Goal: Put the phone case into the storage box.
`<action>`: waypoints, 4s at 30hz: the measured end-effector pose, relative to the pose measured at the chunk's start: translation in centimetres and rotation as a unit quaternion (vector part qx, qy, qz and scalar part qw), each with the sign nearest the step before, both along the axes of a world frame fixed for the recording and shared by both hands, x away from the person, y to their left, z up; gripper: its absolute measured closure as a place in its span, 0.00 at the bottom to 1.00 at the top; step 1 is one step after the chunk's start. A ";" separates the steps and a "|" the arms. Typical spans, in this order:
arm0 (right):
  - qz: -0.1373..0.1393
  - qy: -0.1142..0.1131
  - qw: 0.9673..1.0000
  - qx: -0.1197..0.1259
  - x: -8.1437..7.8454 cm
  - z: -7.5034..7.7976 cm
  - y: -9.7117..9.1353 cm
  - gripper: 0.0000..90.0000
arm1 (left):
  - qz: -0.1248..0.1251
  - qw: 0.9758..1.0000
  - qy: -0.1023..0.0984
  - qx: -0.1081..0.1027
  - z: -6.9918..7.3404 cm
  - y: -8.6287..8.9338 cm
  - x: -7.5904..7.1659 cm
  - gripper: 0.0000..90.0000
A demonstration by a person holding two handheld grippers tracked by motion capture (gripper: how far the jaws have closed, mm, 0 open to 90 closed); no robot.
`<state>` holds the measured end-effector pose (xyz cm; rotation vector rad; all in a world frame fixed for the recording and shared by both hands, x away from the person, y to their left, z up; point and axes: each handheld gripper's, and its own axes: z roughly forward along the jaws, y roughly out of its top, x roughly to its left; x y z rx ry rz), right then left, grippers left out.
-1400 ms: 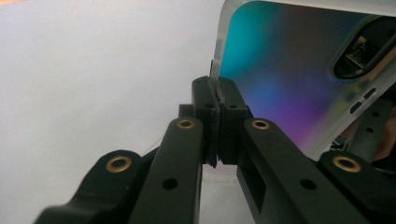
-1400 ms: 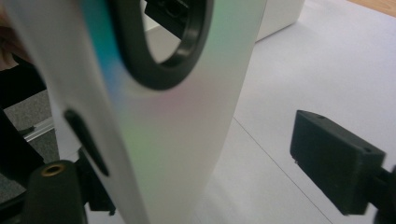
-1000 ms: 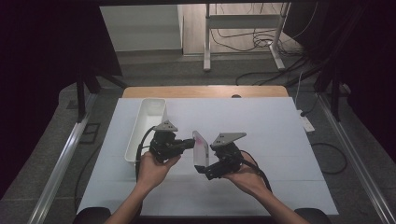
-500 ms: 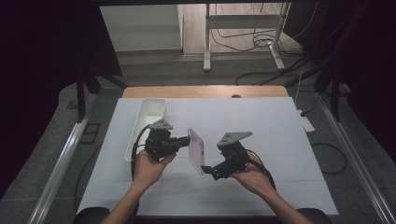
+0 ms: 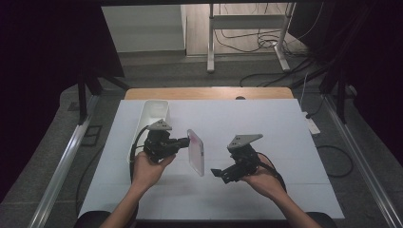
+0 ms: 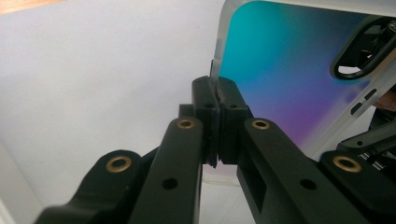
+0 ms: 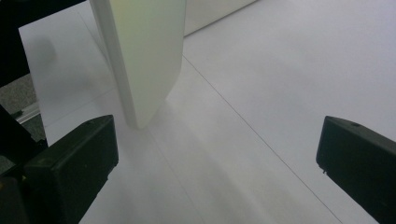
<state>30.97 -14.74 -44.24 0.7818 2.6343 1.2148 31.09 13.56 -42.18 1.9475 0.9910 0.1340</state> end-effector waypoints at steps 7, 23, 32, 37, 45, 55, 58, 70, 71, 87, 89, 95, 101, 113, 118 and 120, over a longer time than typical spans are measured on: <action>0.000 0.001 1.000 -0.021 -0.2 -0.2 -0.7 0.00 | 0.008 1.000 -0.001 0.002 0.0 0.5 0.1 0.98; -0.028 0.003 0.999 -0.020 -0.6 -0.1 -3.5 0.00 | 0.022 1.000 -0.008 0.009 0.7 1.8 0.8 0.98; -0.047 0.002 0.998 -0.031 -1.1 -0.4 -5.1 0.00 | 0.028 1.000 -0.007 0.008 1.1 2.7 1.6 0.98; -0.063 0.001 0.998 -0.029 -1.2 -0.4 -6.5 0.00 | 0.031 0.999 -0.007 0.010 1.4 3.1 2.2 0.98; -0.085 0.001 0.996 -0.030 -1.5 -0.5 -8.2 0.00 | 0.031 0.999 -0.011 0.012 2.0 3.2 3.1 0.98; -0.113 0.001 0.993 -0.026 -1.9 -0.7 -10.5 0.00 | 0.036 0.999 -0.014 0.022 2.6 3.6 3.8 0.98; -0.120 0.001 0.993 -0.023 -2.0 -0.7 -10.9 0.00 | 0.041 0.999 -0.012 0.021 2.8 3.8 4.0 0.98; -0.155 0.005 0.988 -0.022 -2.7 -0.8 -13.2 0.00 | 0.064 0.998 -0.013 0.025 4.1 5.2 5.0 0.98; -0.158 0.004 0.987 -0.024 -2.7 -0.8 -13.4 0.00 | 0.066 0.997 -0.013 0.026 4.3 5.4 5.1 0.98; -0.196 0.005 0.980 -0.024 -4.4 -0.3 -15.4 0.00 | 0.094 0.995 -0.018 0.035 5.6 7.2 6.1 0.98; -0.200 0.006 0.980 -0.025 -4.7 -0.4 -15.6 0.00 | 0.099 0.994 -0.019 0.037 5.8 7.5 6.2 0.98; -0.212 0.005 0.977 -0.021 -5.1 -0.3 -16.3 0.00 | 0.114 0.992 -0.017 0.043 5.9 8.3 6.5 0.98; -0.222 -0.003 0.975 -0.010 -5.4 -0.3 -16.6 0.00 | 0.132 0.990 -0.014 0.048 5.8 9.2 7.0 0.98; -0.226 -0.013 0.974 -0.004 -5.6 -0.2 -16.7 0.00 | 0.171 0.984 -0.011 0.047 5.5 10.8 8.3 0.98; -0.224 -0.015 0.974 -0.004 -5.6 -0.2 -16.7 0.00 | 0.184 0.981 -0.015 0.051 5.4 11.0 8.9 0.98; -0.224 -0.016 0.974 -0.003 -5.6 -0.2 -16.7 0.00 | 0.193 0.980 -0.015 0.051 5.3 11.2 9.2 0.98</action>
